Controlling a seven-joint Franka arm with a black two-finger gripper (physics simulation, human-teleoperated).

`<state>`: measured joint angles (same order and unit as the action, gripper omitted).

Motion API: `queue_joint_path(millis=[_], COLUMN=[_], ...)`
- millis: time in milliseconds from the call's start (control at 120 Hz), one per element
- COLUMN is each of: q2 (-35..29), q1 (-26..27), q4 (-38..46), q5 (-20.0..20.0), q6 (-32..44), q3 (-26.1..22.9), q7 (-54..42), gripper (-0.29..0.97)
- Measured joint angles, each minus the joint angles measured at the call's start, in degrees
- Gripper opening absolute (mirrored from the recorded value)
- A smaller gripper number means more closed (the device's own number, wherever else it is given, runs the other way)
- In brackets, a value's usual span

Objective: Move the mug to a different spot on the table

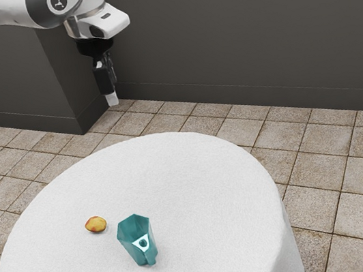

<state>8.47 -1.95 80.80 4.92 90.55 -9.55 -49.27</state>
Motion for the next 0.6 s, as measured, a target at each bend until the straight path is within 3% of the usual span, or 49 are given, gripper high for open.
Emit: queue_joint_path(millis=[367, 600], q2=[0.1, -12.1], q1=[0.2, 5.7], q4=[1.7, 19.2], q5=[0.0, -1.6], q6=[-0.1, 0.0], q3=[-0.2, -0.1], q7=[0.0, -1.4], gripper=[0.68, 0.68])
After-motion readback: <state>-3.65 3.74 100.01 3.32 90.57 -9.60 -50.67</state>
